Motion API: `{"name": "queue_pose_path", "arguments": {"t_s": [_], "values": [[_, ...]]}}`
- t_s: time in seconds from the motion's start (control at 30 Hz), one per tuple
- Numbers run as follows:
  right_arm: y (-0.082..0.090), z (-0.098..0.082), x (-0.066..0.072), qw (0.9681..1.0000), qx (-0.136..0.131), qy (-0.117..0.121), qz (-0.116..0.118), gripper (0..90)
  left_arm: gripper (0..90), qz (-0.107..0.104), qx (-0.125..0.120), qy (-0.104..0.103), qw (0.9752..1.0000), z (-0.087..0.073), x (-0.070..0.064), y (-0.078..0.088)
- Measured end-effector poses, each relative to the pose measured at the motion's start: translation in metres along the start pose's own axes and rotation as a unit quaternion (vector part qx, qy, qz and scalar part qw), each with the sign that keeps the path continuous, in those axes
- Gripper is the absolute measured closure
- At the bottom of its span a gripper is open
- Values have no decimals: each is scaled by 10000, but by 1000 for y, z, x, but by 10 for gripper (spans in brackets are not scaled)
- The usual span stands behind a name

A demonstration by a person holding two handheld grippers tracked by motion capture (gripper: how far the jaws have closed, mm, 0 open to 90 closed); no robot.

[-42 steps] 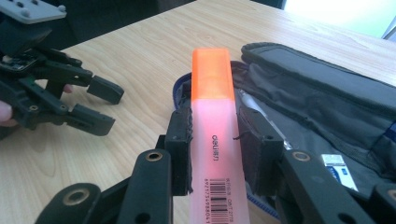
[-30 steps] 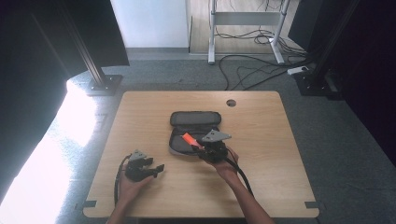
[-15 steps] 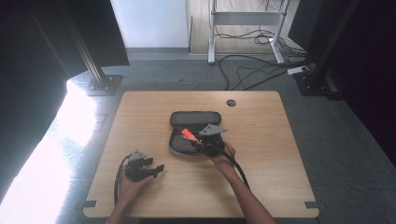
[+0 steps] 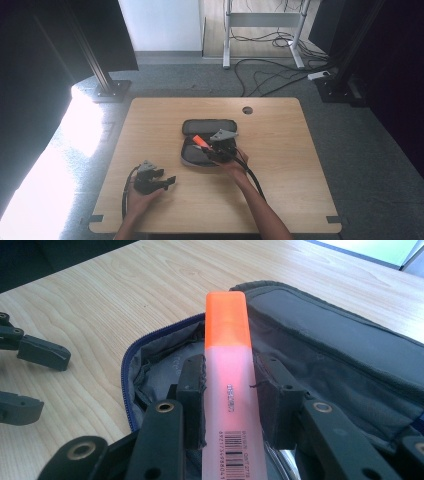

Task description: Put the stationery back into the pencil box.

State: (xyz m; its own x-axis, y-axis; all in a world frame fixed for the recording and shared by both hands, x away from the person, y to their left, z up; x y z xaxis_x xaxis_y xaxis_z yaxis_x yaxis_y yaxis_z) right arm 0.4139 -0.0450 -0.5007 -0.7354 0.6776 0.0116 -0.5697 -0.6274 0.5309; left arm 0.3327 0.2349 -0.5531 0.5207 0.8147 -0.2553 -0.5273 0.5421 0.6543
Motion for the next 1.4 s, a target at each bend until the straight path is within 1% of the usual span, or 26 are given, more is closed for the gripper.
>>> {"name": "queue_pose_path", "arguments": {"t_s": [0.07, 0.2, 0.33, 0.67, 0.9, 1.13, 1.4], "values": [[-2, -1, 0, 10000, 27, -1, 9, 661, 332, -3, 0, 0, 10000, 0, 0, 0], [-6, -3, 0, 9999, 70, 73, 46, 660, 332, -26, -6, 24, 10000, 0, 0, 0], [-10, -5, 0, 9999, 115, 79, 79, 660, 332, -22, -7, 18, 10000, 0, 0, 0], [-18, -11, -1, 9994, 286, 181, 81, 660, 332, -26, -7, 19, 10000, 0, 0, 0], [-23, -14, 1, 9988, 388, 251, 137, 659, 332, -26, -6, 17, 10000, 0, 0, 0], [-27, -19, -1, 9984, 475, 266, 125, 659, 332, -29, -6, 18, 10000, 0, 1, 0], [-29, -21, 2, 9974, 553, 414, 188, 658, 330, -33, -5, 17, 10000, 0, 1, 0]]}}
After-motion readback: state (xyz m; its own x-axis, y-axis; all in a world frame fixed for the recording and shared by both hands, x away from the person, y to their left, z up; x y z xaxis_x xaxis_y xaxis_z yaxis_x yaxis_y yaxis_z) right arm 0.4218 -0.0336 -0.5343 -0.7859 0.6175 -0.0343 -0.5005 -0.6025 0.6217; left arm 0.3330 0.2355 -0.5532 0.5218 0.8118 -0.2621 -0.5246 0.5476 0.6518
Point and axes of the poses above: each handheld gripper's, and its own axes: y roughly backward along the jaws, z roughly out of its top, x roughly to its left, the point moved 1 cm from there along -y, roughly forward along the jaws, and after that the axes turned 3 degrees about y, right-handed, at the moved point
